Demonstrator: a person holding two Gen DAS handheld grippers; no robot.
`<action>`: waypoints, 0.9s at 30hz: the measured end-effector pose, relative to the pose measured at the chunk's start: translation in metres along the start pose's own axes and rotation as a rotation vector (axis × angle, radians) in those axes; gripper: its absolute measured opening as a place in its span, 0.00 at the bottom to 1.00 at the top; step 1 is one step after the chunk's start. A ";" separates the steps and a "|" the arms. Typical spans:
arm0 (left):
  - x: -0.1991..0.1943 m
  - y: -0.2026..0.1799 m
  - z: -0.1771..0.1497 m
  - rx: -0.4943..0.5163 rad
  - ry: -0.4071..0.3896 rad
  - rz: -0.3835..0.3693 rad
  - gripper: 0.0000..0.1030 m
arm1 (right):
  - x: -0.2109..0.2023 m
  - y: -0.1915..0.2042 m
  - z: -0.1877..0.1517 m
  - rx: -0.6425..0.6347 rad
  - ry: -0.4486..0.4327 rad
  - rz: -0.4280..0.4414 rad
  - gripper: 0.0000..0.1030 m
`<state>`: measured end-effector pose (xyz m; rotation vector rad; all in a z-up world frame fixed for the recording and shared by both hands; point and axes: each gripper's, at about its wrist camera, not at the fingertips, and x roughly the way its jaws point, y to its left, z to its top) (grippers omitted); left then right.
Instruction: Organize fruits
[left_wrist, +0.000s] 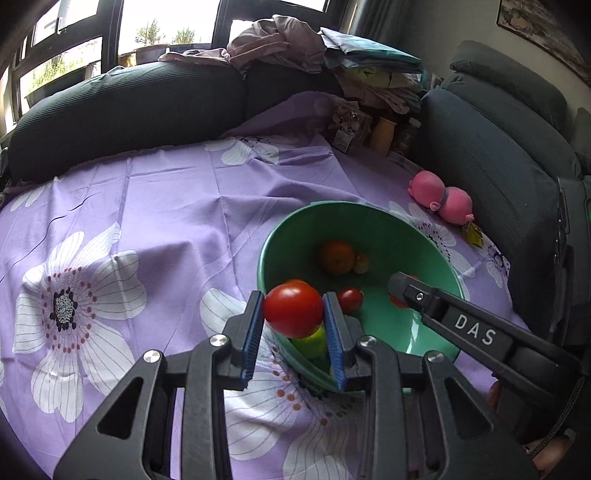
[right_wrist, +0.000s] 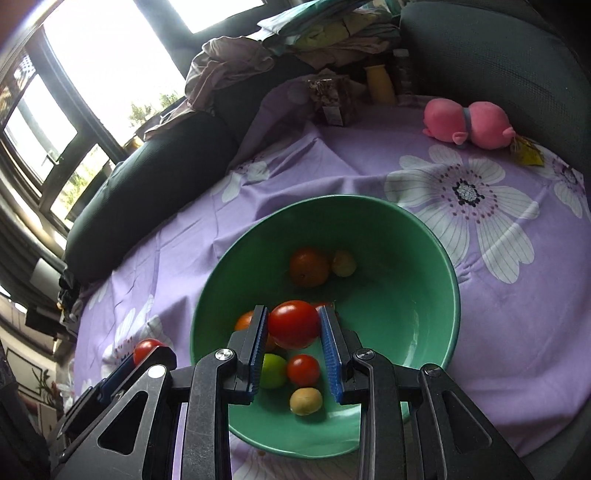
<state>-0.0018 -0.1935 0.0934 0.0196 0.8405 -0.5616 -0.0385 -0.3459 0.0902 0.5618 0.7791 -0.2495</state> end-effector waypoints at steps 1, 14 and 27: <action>0.006 -0.005 -0.001 0.009 0.014 -0.007 0.31 | 0.002 -0.004 0.000 0.011 0.003 -0.015 0.29; 0.041 -0.023 -0.003 0.045 0.091 -0.014 0.31 | 0.010 -0.020 0.002 0.031 0.037 -0.065 0.29; 0.014 -0.024 0.003 0.053 0.043 0.004 0.79 | -0.009 -0.019 0.005 0.030 -0.011 -0.067 0.44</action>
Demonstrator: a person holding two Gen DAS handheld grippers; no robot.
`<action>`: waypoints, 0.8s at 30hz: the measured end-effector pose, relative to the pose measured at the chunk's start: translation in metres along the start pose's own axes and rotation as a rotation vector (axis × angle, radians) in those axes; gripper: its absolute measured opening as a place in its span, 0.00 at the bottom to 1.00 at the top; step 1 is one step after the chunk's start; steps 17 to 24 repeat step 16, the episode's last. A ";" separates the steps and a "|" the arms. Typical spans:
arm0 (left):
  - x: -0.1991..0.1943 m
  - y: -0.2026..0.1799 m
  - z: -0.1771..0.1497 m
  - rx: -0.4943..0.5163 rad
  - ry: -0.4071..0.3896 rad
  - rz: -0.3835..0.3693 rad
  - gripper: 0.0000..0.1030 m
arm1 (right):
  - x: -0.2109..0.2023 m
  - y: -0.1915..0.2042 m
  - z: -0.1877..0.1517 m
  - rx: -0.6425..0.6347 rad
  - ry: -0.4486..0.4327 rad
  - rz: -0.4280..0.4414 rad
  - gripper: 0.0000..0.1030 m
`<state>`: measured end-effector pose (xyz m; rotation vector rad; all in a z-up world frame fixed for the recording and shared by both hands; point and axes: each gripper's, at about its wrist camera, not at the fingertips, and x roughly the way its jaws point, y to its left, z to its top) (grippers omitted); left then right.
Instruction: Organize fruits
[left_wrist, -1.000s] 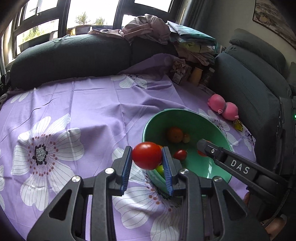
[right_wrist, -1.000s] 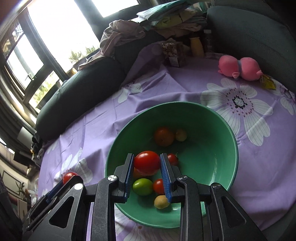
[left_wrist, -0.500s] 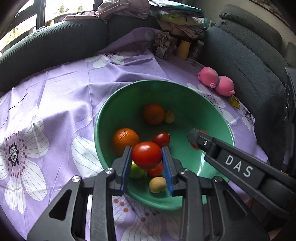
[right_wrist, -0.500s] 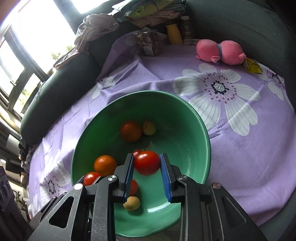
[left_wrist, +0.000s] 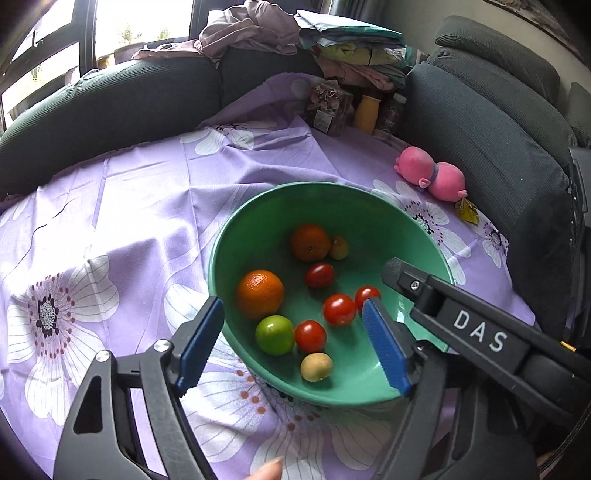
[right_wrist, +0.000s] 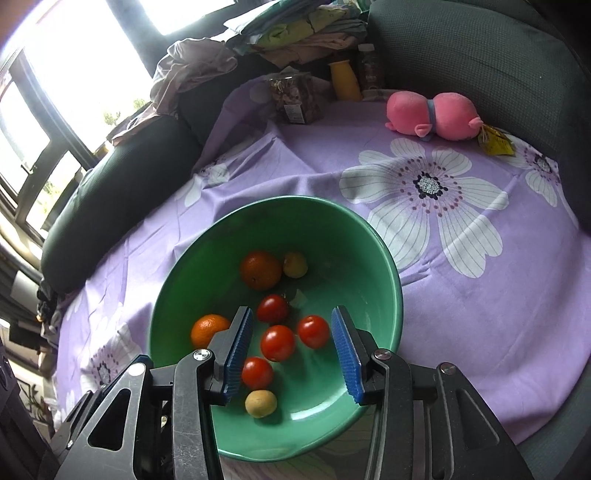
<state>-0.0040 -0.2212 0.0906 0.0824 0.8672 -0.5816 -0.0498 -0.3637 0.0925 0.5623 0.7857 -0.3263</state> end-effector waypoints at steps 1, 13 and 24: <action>-0.003 0.001 0.000 -0.001 -0.004 0.005 0.82 | -0.003 0.000 0.000 0.000 -0.006 0.000 0.44; -0.017 0.011 -0.001 -0.034 -0.017 -0.019 0.83 | -0.020 0.000 0.001 -0.001 -0.053 -0.027 0.49; -0.021 0.013 -0.001 -0.040 -0.023 -0.018 0.83 | -0.021 0.001 0.002 -0.002 -0.059 -0.040 0.49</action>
